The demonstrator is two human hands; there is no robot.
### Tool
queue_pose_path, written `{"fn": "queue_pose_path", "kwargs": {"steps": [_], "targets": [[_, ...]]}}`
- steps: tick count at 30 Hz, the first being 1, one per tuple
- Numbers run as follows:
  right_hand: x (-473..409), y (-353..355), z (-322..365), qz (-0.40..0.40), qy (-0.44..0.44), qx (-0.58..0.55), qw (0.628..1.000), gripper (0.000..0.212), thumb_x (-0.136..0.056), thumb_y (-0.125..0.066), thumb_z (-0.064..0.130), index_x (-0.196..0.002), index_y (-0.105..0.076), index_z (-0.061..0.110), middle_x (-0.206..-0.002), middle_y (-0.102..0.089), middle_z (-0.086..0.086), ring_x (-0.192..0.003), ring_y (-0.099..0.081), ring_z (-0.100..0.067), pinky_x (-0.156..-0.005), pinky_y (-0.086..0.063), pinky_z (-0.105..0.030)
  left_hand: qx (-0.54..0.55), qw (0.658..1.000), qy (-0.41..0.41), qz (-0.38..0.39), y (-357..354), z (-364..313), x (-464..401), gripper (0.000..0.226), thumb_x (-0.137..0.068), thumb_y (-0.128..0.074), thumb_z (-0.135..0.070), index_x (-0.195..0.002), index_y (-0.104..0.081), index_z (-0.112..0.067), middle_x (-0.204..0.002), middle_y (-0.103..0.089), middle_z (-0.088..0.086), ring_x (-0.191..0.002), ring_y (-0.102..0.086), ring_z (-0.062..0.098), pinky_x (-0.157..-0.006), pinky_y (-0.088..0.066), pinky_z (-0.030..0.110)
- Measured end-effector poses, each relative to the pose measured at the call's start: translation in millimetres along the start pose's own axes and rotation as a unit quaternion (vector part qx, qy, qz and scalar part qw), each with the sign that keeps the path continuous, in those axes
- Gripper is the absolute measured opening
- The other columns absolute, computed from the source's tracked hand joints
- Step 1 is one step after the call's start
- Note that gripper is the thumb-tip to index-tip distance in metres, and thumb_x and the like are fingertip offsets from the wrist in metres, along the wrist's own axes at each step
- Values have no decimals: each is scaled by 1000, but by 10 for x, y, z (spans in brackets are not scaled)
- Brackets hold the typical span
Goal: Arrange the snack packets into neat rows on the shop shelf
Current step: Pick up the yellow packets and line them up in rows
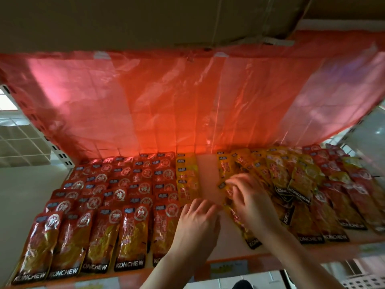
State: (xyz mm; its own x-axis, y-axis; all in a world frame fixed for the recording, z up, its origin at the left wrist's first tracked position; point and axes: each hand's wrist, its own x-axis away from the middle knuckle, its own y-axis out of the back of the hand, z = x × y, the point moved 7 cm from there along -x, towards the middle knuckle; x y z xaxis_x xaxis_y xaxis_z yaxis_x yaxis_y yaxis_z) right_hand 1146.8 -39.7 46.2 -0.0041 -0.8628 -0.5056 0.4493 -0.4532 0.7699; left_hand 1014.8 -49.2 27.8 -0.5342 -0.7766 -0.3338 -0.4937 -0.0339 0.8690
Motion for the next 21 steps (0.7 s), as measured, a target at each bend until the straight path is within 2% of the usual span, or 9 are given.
{"fn": "queue_pose_path", "kwargs": {"steps": [3, 6, 10, 13, 18, 21], "targets": [[281, 135, -249, -40, -30, -7, 999, 26, -88, -45, 11, -103, -65, 7, -104, -59, -4, -101, -54, -17, -92, -39, -17, 56, 998, 28, 21, -111, -125, -100, 32, -86, -33, -33, -103, -59, -25, -96, -61, -8, -77, -63, 14, -59, -53, 29], [516, 130, -413, -54, -51, 9, 997, 31, -90, -38, 15, -105, -62, 3, -107, -59, -8, -103, -51, -19, -97, -36, -19, 46, 999, 20, 13, -194, -298, -212, 27, -87, -39, -29, -105, -58, -23, -95, -61, -6, -72, -64, 16, -52, -52, 30], [659, 40, -529, -39, -84, 43, 995, 28, -90, -37, 17, -111, -54, 8, -113, -56, -7, -107, -45, -14, -97, -40, -27, 80, 995, 55, 8, -321, -384, -336, 28, -92, -50, -20, -120, -52, -18, -110, -61, 0, -84, -64, 19, -63, -55, 33], [654, 16, -544, -29, -107, 56, 992, 29, -90, -38, 21, -113, -52, 10, -114, -55, -6, -107, -50, -17, -94, -40, -26, 90, 991, 94, 14, -459, -361, -414, 32, -96, -45, -25, -127, -46, -17, -116, -57, 1, -93, -61, 21, -68, -53, 34], [659, 17, -551, -20, -110, 49, 993, 41, -96, -34, 36, -111, -58, 6, -113, -60, -6, -104, -56, -19, -91, -48, -28, 103, 986, 133, 11, -607, -317, -491, 36, -96, -45, -36, -128, -47, -19, -120, -54, 1, -101, -59, 20, -71, -55, 37], [667, 39, -569, -22, -98, 22, 995, 34, -93, -41, 30, -109, -61, 8, -108, -64, -3, -100, -59, -18, -88, -49, -29, 102, 979, 177, 22, -669, -282, -497, 41, -94, -43, -45, -126, -47, -19, -118, -52, 0, -101, -57, 20, -72, -54, 37]]}}
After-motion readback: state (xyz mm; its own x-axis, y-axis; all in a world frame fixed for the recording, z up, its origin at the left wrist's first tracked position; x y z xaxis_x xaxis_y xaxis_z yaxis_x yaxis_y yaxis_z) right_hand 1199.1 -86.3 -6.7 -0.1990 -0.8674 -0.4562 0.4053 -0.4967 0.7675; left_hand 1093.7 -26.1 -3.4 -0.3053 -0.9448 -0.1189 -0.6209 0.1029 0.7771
